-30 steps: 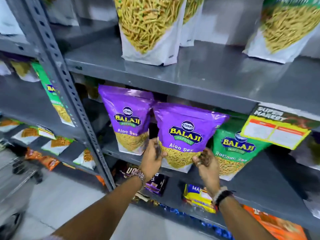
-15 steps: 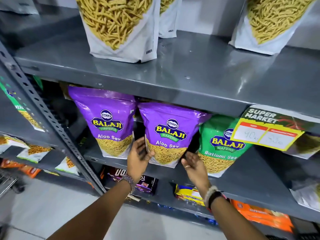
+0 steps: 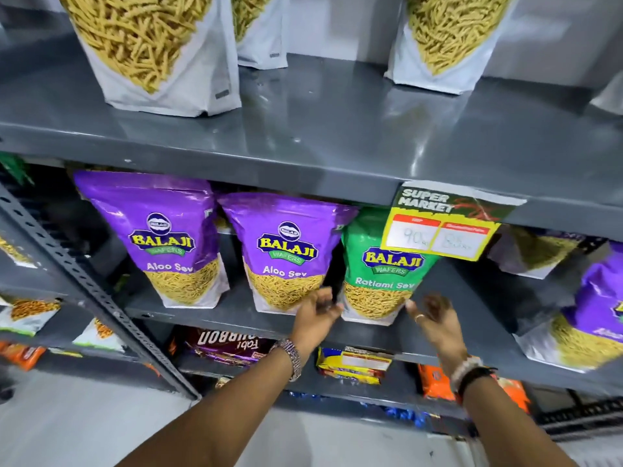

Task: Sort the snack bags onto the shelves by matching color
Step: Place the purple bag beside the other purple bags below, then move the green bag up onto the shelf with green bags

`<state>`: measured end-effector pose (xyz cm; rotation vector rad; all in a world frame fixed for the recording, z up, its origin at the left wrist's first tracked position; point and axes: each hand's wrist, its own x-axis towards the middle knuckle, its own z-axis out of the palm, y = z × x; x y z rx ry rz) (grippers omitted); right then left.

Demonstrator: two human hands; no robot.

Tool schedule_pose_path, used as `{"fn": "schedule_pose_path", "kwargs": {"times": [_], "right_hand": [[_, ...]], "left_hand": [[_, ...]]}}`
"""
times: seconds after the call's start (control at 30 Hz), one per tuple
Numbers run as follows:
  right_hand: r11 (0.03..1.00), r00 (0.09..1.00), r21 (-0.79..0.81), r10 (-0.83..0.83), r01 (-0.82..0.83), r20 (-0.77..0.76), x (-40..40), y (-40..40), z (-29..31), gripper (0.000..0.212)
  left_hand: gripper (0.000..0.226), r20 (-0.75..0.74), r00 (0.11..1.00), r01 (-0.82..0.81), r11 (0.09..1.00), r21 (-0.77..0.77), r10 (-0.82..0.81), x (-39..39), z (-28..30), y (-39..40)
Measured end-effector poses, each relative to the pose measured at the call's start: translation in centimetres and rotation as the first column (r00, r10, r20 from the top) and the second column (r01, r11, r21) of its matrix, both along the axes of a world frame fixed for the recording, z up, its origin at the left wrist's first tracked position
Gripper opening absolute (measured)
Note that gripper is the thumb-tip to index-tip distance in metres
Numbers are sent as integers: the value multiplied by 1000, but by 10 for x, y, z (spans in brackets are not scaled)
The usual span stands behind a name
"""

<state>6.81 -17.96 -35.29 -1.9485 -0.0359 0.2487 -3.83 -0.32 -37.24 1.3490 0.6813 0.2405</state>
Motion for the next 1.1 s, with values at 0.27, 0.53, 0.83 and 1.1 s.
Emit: {"fn": "schedule_pose_path", "kwargs": {"times": [0.27, 0.53, 0.83, 1.1], "right_hand": [[946, 953, 120, 304, -301, -10, 15, 2, 7, 42], [973, 985, 159, 170, -165, -20, -2, -14, 6, 36], [979, 989, 141, 148, -148, 12, -51, -112, 11, 24], [981, 986, 156, 92, -114, 140, -93, -208, 59, 21]], "left_hand": [[78, -32, 992, 124, 971, 202, -120, 29, -7, -14], [60, -7, 998, 61, 982, 180, -60, 29, 10, -36], [47, 1, 978, 202, 956, 213, -207, -20, 27, -112], [39, 63, 913, 367, 878, 307, -403, -57, 93, -179]]}}
